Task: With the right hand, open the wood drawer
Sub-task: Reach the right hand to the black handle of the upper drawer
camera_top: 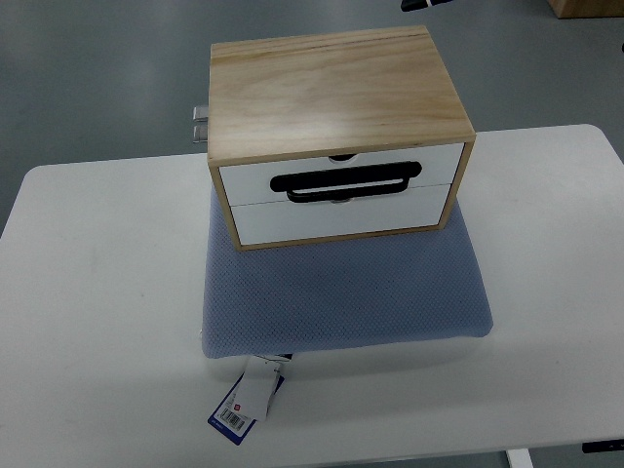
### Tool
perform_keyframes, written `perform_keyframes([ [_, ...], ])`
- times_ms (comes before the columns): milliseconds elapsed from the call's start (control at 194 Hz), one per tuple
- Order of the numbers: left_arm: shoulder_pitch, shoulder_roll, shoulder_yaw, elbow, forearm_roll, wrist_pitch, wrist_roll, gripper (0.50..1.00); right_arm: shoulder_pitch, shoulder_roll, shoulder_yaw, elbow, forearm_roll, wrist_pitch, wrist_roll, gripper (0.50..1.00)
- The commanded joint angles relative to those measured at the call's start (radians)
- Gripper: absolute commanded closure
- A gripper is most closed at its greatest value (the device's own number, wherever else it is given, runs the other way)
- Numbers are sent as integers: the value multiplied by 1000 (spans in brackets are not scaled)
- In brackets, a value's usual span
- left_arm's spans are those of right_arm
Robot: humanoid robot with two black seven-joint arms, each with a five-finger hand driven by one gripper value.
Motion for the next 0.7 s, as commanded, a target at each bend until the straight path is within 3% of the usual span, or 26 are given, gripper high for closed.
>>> perform_keyframes([
  [0,-1,0,0,0,0,-1,0,500,183,-9,-185,127,0,2,-114,560],
  [113,-2,0,0,0,1,-1,0,500,327,5,-326,272,31,-6,-246,564],
  [165,-2,0,0,0,1,-1,0,500,327,5,-326,272,31,-6,-246,564],
  [170,-2,0,-2,0,0,-1,0,500,374,20,-373,326,81,-9,-300,564],
  [247,-2,0,-2,0,0,-1,0,500,430,54,-423,381,160,-17,-358,564],
  [396,-2,0,0,2,-2,-1,0,500,450,117,-449,391,208,-51,-373,566],
  [401,-2,0,0,2,-2,-1,0,500,450,149,-450,391,214,-78,-375,564],
  [478,-2,0,0,2,-2,0,0,500,445,191,-466,390,238,-110,-382,564],
  [694,-2,0,-2,3,-3,0,0,500,392,225,-490,388,263,-152,-396,564],
])
